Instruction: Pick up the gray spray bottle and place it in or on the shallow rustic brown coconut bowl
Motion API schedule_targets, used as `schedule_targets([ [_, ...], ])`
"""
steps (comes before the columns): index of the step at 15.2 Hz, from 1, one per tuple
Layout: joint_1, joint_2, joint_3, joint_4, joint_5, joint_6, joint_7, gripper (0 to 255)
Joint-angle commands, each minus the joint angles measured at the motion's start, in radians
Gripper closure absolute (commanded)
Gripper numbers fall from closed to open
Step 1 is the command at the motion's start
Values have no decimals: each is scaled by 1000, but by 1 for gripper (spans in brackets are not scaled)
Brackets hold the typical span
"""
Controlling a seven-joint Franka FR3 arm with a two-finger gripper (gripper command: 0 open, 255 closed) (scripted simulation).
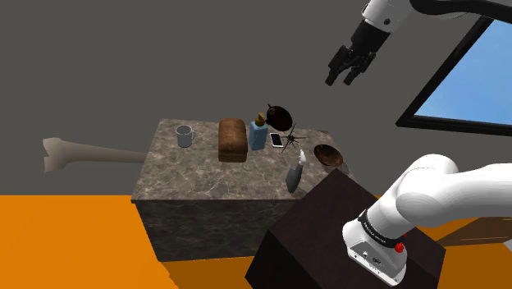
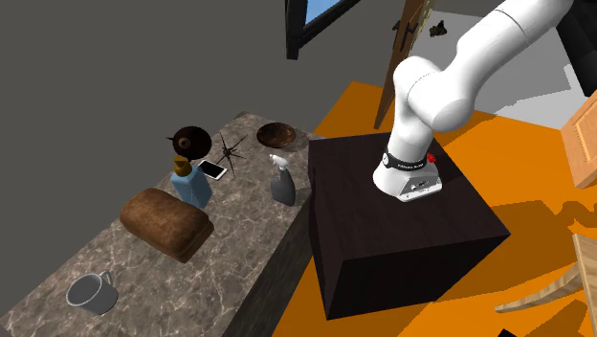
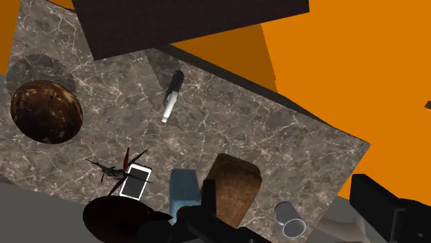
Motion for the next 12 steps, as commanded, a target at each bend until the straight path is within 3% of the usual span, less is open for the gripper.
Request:
schedule_targets([
  [1, 0, 0, 0, 0, 0, 0, 0, 0],
  [12, -37, 309, -76, -65, 14, 196, -8, 0],
])
